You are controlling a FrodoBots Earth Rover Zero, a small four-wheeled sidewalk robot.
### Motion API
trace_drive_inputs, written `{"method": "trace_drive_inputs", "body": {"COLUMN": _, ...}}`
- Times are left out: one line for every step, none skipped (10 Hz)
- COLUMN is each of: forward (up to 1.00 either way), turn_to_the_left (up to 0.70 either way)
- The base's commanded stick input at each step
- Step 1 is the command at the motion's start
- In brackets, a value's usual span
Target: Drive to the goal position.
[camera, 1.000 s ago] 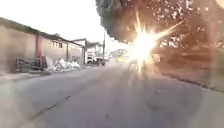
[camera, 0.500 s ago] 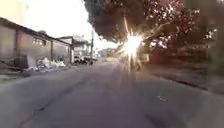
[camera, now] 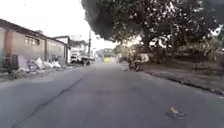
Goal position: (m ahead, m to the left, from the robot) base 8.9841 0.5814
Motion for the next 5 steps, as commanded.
{"method": "trace_drive_inputs", "body": {"forward": 1.00, "turn_to_the_left": 0.00}}
{"method": "trace_drive_inputs", "body": {"forward": 1.00, "turn_to_the_left": 0.00}}
{"method": "trace_drive_inputs", "body": {"forward": 1.00, "turn_to_the_left": 0.00}}
{"method": "trace_drive_inputs", "body": {"forward": 1.00, "turn_to_the_left": 0.00}}
{"method": "trace_drive_inputs", "body": {"forward": 1.00, "turn_to_the_left": 0.00}}
